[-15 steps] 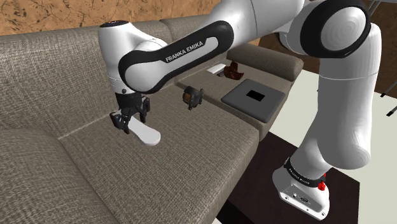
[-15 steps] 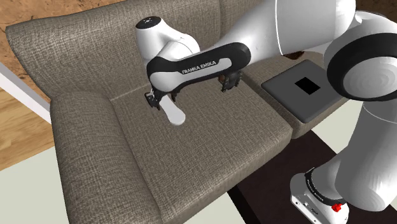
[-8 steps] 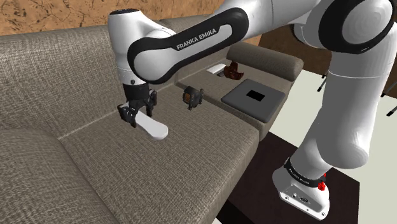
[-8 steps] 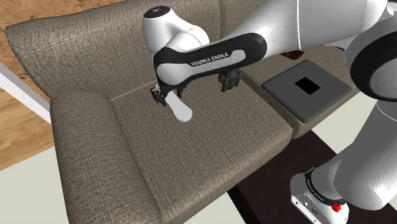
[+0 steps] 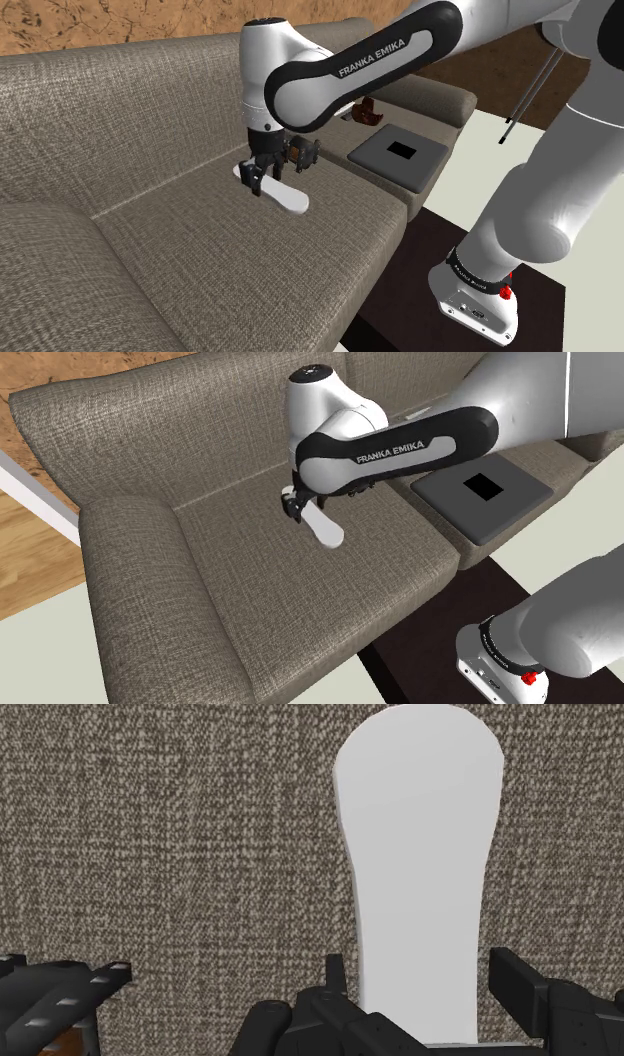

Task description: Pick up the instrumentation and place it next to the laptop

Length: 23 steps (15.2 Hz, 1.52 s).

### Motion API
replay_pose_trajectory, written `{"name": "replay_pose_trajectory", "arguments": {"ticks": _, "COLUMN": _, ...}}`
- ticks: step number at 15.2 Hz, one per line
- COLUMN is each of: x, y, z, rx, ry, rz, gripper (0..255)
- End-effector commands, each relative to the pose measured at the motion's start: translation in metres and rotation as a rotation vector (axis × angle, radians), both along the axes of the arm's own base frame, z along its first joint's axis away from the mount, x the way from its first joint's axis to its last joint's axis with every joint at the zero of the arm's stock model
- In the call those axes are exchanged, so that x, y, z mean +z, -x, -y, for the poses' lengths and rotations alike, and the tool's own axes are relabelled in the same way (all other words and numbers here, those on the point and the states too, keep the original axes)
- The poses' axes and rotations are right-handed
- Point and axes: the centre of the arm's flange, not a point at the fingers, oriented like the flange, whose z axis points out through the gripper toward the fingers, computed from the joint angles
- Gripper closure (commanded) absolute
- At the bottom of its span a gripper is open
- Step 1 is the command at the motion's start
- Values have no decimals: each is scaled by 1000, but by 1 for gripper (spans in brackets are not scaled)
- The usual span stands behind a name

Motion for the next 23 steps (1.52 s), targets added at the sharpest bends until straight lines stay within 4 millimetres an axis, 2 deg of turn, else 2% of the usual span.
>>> {"name": "replay_pose_trajectory", "arguments": {"ticks": 1, "x": 0, "y": 20, "z": 21, "rx": 0, "ry": 0, "rz": 0, "gripper": 255}}
{"name": "replay_pose_trajectory", "arguments": {"ticks": 18, "x": 3, "y": 152, "z": 202, "rx": 0, "ry": 0, "rz": 0, "gripper": 255}}
{"name": "replay_pose_trajectory", "arguments": {"ticks": 19, "x": 3, "y": 158, "z": 209, "rx": 0, "ry": 0, "rz": 0, "gripper": 255}}
{"name": "replay_pose_trajectory", "arguments": {"ticks": 23, "x": -18, "y": 158, "z": 209, "rx": 0, "ry": 0, "rz": 0, "gripper": 255}}
